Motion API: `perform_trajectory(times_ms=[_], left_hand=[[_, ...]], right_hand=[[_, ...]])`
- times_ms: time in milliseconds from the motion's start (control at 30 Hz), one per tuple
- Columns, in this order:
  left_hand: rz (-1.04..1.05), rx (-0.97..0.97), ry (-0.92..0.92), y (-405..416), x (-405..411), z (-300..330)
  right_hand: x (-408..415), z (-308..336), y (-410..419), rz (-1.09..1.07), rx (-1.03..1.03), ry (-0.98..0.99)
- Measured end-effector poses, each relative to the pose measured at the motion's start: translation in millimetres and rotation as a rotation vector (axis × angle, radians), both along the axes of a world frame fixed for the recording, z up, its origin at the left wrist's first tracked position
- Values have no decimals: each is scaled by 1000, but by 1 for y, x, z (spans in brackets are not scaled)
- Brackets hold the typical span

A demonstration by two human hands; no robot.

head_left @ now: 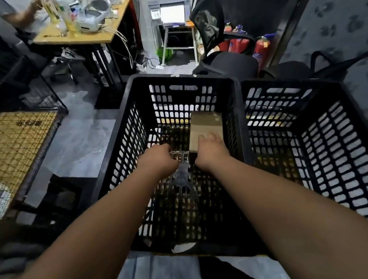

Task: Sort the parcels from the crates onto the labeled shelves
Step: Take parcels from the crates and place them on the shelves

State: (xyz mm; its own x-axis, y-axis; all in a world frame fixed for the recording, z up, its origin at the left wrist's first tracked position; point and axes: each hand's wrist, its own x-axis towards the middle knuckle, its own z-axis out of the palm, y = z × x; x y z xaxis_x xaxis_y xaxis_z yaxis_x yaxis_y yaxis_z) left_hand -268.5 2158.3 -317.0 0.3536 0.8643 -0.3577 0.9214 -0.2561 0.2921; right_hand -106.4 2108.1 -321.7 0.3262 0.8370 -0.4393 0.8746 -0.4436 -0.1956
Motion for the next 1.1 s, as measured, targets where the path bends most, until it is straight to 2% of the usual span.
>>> perform_trajectory(times_ms=[100, 200, 333, 533, 600, 767, 900, 1100], left_hand=[[41, -46, 16, 12, 3, -17], [96, -106, -15, 19, 2, -31], [133, -131, -69, 27, 3, -37], [205, -4, -111, 26, -7, -35], [209, -16, -95, 23, -13, -35], [215, -98, -22, 14, -23, -39], [176, -29, -14, 7, -19, -40], [105, 77, 54, 2, -12, -34]], right_hand=[[1, -14, 12, 99, -70, -102], [-1, -21, 21, 55, -140, -66], [-7, -26, 28, 36, -57, -120], [-27, -17, 17, 171, -47, 51], [-28, -15, 11, 193, -28, 62], [-22, -21, 6, 27, -105, 153], [-18, -24, 7, -209, -217, 347], [-27, -19, -5, -196, -148, 298]])
